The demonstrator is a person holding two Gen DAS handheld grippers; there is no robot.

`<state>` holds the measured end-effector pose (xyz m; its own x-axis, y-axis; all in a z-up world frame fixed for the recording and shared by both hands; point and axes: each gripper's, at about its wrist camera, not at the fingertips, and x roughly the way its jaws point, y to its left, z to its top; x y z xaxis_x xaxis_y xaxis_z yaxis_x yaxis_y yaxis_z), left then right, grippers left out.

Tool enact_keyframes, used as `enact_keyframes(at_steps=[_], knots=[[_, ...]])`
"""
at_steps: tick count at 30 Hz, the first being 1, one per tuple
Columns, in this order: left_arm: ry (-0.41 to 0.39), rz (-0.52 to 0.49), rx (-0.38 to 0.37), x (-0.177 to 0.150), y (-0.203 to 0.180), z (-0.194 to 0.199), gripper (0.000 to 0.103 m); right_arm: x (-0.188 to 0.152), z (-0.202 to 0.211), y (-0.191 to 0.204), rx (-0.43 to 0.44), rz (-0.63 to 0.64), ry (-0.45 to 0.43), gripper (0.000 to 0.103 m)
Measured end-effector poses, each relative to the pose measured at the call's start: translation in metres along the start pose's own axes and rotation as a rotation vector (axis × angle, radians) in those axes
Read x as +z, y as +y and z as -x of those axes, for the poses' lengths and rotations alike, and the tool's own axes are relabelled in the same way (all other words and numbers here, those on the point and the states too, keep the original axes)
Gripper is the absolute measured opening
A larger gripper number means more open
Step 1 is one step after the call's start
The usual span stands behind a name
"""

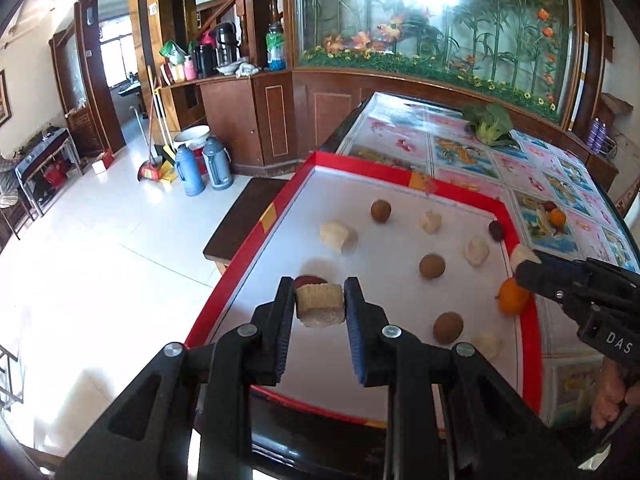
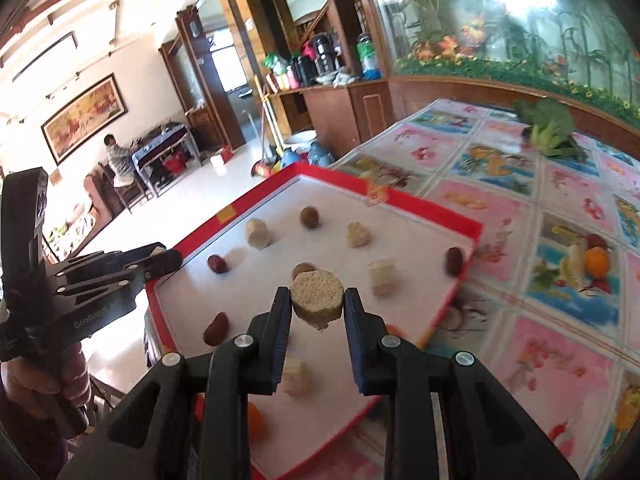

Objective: Organize fruits
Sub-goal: 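Carry the beige cube and round cake into the white tray and release both, then move the right gripper to the tablecloth and grasp an orange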

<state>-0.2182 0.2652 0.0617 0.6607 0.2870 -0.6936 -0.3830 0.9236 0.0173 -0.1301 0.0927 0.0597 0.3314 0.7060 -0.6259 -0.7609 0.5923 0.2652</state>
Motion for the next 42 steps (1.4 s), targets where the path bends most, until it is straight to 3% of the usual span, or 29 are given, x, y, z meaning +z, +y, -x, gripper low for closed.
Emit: enact_keyframes(at_steps=[8,11,17,21,22,24,25,28,31,33,42], knots=[[0.068,0.032,-0.023,-0.011,0.013,-0.019,0.027,0.0,-0.032,0.005,-0.105,-0.001,0.063,0.025],[0.081,0.018,-0.037,-0.013,0.01,-0.022,0.027,-0.001,-0.034,-0.001,-0.071,-0.037,0.093,0.025],[0.116,0.02,-0.034,-0.014,0.011,-0.032,0.027,-0.005,-0.035,0.007,-0.084,0.008,0.113,0.026],[0.14,0.009,-0.008,-0.017,0.01,-0.035,0.028,-0.005,-0.032,0.01,-0.083,0.022,0.113,0.038],[0.147,0.012,-0.005,-0.017,0.01,-0.036,0.03,-0.004,-0.03,0.009,-0.079,0.023,0.107,0.04],[0.152,0.016,0.006,-0.017,0.01,-0.035,0.06,-0.004,-0.024,0.007,-0.087,0.017,0.09,0.041],[0.139,0.015,0.024,-0.016,0.01,-0.031,0.065,-0.004,-0.017,0.004,-0.091,0.013,0.065,0.041],[0.072,-0.02,0.059,-0.007,0.002,-0.012,0.068,-0.003,0.001,-0.005,-0.091,-0.009,0.009,0.043],[0.006,-0.049,0.083,0.002,-0.008,0.007,0.081,0.0,0.021,-0.018,-0.121,-0.037,-0.052,0.051],[-0.037,-0.073,0.101,0.008,-0.018,0.018,0.089,0.002,0.033,-0.028,-0.131,-0.062,-0.081,0.052],[-0.126,-0.173,0.09,0.022,-0.06,0.049,0.09,0.004,0.074,-0.064,-0.159,-0.168,-0.17,0.052]])
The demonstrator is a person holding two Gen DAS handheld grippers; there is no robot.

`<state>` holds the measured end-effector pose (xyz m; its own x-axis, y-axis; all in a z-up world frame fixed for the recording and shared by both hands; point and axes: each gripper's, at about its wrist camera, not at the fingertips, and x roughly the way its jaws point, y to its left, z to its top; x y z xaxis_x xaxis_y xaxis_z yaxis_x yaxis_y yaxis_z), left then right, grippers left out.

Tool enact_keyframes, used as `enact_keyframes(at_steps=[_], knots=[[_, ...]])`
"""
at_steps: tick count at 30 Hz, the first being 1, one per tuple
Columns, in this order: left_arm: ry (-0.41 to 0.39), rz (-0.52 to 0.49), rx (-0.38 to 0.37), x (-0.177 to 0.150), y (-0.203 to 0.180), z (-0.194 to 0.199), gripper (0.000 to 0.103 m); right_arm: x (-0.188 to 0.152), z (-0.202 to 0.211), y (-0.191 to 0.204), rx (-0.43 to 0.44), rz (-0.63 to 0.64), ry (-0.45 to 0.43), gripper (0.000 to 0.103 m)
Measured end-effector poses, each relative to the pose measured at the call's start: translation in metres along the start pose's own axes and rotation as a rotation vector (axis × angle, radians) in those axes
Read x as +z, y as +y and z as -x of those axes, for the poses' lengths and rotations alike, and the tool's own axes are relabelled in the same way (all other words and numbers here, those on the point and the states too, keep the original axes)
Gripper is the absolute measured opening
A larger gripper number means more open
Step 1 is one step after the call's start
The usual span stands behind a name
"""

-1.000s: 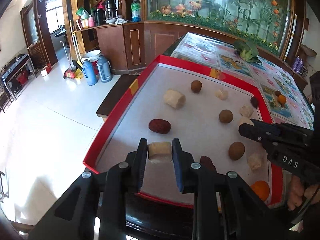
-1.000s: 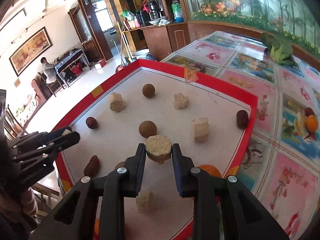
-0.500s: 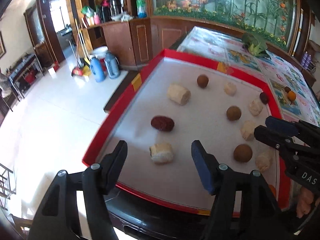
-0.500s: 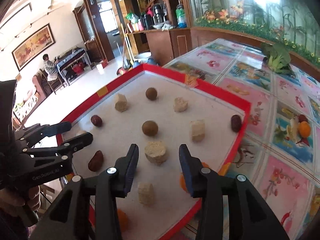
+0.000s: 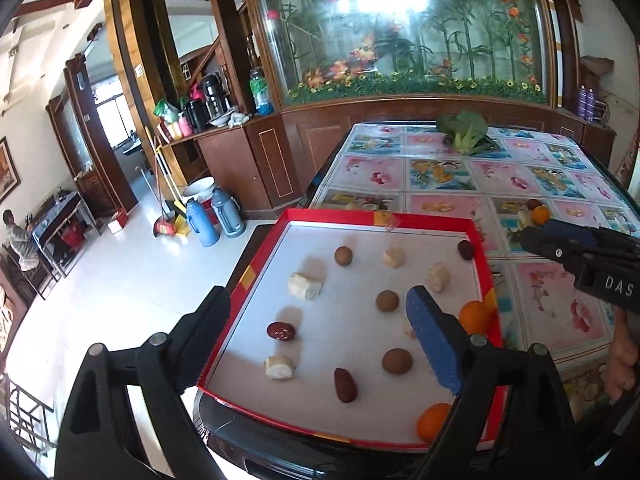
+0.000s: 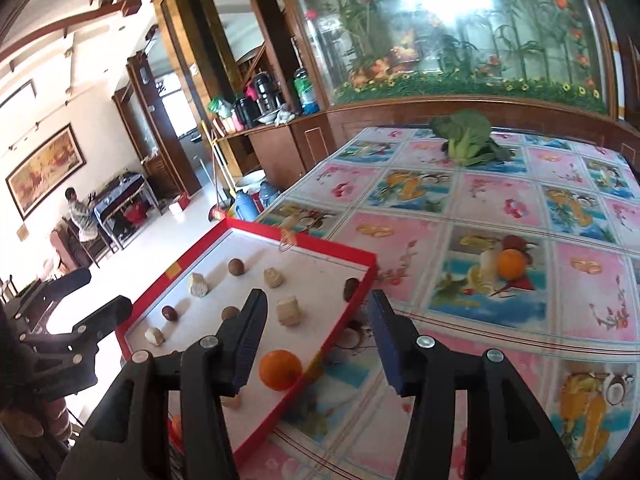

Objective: Organize fruits
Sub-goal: 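Move the right gripper to the tablecloth and grasp an orange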

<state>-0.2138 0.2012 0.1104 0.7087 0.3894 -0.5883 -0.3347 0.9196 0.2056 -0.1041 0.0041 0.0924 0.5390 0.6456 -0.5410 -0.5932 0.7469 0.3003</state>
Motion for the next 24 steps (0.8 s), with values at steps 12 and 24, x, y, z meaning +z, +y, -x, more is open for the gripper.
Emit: enact_keyframes(at_steps=[12,24], knots=[[-0.009,-0.075,-0.042,0.013,-0.045,0.007,0.092,0.004,0.035,-0.05,-0.073,-0.059,-0.075,0.053],[0.069,-0.214,-0.193,-0.002,-0.117,-0.007,0.097,-0.012,0.028,-0.136,-0.227,-0.145,0.033,0.054]])
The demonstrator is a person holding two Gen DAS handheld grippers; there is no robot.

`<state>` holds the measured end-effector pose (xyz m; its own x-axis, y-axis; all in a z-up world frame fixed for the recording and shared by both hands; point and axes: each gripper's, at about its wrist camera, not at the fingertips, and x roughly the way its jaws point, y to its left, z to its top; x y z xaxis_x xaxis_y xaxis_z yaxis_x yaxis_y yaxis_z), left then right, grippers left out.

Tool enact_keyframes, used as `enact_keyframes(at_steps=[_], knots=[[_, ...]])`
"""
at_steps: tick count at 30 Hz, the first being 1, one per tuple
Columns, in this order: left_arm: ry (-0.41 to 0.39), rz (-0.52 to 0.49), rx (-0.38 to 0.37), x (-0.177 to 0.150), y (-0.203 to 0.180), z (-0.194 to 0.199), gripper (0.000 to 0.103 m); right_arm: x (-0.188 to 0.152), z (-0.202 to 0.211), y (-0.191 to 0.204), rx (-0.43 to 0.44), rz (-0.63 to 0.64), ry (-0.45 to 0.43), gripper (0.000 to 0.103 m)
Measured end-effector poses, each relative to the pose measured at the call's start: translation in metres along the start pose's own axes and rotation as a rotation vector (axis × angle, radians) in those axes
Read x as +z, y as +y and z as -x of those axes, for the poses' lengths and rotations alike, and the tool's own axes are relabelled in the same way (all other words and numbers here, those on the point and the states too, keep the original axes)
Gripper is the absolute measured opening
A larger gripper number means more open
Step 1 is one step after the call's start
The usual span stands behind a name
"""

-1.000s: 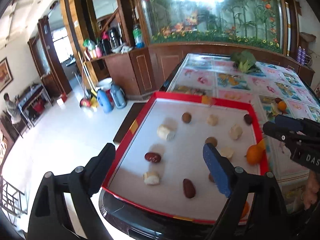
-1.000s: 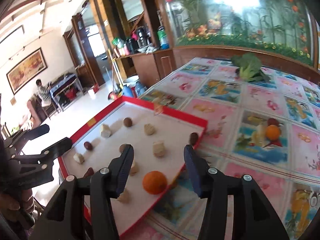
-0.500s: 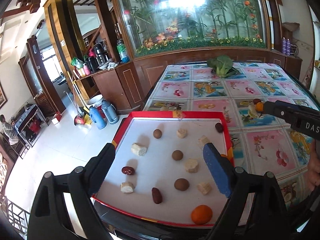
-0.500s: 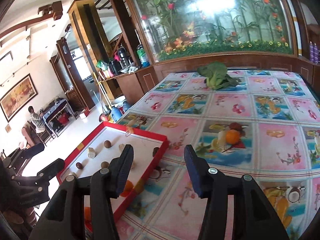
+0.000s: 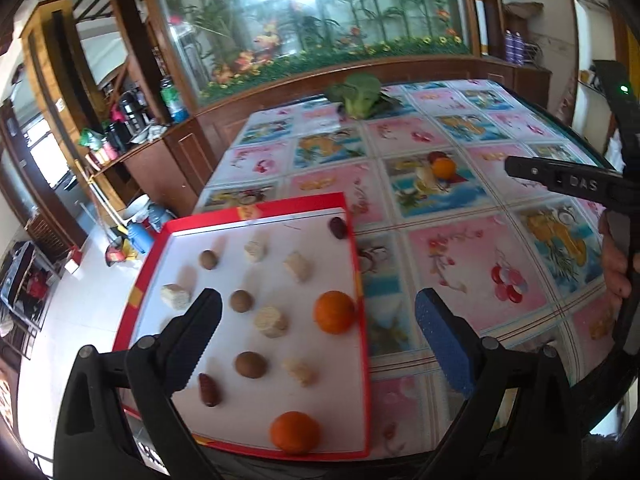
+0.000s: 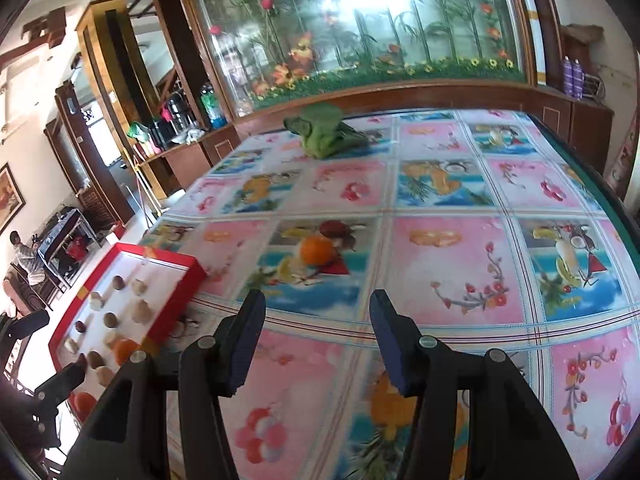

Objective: Organize fruits
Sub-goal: 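Move the right gripper to the tablecloth and grasp an orange, then grasp a red date with the left gripper while the right gripper holds the orange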

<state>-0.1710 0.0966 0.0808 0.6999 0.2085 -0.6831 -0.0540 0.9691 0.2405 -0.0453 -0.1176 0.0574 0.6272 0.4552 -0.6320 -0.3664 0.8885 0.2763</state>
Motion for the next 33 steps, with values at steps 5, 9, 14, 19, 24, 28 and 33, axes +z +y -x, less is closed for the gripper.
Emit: enact_keyframes(at_steps=[5,9,14,19,24,28,33], knots=[[0.009,-0.028,-0.029,0.01,-0.014,-0.007,0.097,0.016,-0.035,0.005,0.04,-0.005,0.069,0.054],[0.019,-0.03,-0.038,0.014,-0.016,-0.011,0.097,0.033,-0.071,0.013,0.027,0.0,0.092,0.054],[0.032,-0.036,-0.036,0.025,-0.017,-0.018,0.097,0.037,-0.103,0.009,-0.055,-0.017,0.142,0.045],[0.008,-0.055,-0.017,0.048,-0.024,-0.027,0.097,0.034,-0.104,0.012,-0.017,0.04,0.17,0.03],[0.003,-0.079,-0.036,0.082,-0.041,-0.055,0.097,0.042,-0.094,-0.02,-0.022,-0.033,0.198,0.03],[0.017,-0.065,-0.068,0.109,-0.062,-0.088,0.097,0.057,-0.075,-0.074,-0.058,-0.176,0.135,0.03],[0.048,-0.053,-0.144,0.138,-0.098,-0.145,0.097,0.063,-0.057,-0.126,-0.066,-0.344,0.094,0.03]])
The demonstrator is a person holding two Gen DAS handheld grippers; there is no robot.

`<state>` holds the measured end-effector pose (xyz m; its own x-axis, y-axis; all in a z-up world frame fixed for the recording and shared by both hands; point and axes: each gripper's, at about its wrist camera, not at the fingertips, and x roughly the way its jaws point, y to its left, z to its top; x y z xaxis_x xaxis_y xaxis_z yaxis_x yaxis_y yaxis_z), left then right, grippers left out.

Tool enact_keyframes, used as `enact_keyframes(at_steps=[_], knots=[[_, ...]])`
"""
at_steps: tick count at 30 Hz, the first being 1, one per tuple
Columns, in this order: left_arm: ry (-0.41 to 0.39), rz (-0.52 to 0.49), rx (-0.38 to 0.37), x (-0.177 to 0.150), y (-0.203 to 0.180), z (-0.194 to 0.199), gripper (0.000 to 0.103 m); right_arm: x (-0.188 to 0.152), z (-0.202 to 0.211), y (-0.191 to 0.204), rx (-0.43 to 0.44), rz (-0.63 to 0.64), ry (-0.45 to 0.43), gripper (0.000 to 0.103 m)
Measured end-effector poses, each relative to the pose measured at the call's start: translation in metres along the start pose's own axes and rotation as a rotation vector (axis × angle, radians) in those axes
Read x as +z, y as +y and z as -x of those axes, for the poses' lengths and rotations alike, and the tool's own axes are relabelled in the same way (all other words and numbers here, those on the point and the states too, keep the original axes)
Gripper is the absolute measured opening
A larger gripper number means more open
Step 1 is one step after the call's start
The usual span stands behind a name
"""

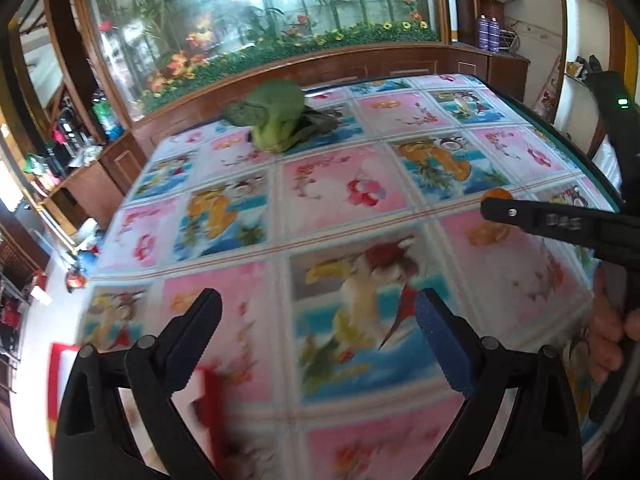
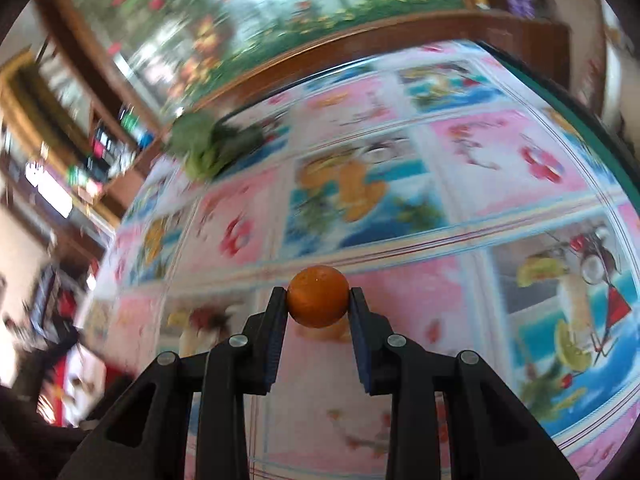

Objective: Organize fruits
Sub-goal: 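Grasp a red date with the left gripper while the right gripper holds the orange, then carry the red date and orange into the white tray and open both grippers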

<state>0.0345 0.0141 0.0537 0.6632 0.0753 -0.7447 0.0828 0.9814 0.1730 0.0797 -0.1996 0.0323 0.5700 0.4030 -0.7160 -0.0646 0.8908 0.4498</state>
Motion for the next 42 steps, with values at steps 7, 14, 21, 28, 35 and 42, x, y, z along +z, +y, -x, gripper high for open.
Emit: enact_keyframes(at_steps=[7,14,21,28,35,42], knots=[[0.029,-0.026,-0.053,0.017,-0.019,-0.05,0.086,0.001,-0.001,0.003,0.016,-0.027,-0.002,0.03],[0.068,0.021,-0.118,0.018,-0.017,-0.074,0.068,0.002,-0.008,0.005,0.028,-0.034,0.02,0.03],[0.064,0.004,-0.181,0.016,-0.027,-0.068,0.033,0.002,-0.007,0.006,0.032,-0.037,0.019,0.03],[0.066,0.048,-0.196,0.011,-0.021,-0.054,0.033,0.001,0.0,0.013,0.071,-0.026,0.007,0.03],[-0.035,0.065,-0.191,-0.014,-0.015,0.025,0.033,-0.007,0.022,0.042,0.136,0.075,-0.065,0.03],[-0.17,0.149,-0.165,-0.071,0.052,0.135,0.033,-0.034,0.043,0.084,0.214,0.225,-0.174,0.03]])
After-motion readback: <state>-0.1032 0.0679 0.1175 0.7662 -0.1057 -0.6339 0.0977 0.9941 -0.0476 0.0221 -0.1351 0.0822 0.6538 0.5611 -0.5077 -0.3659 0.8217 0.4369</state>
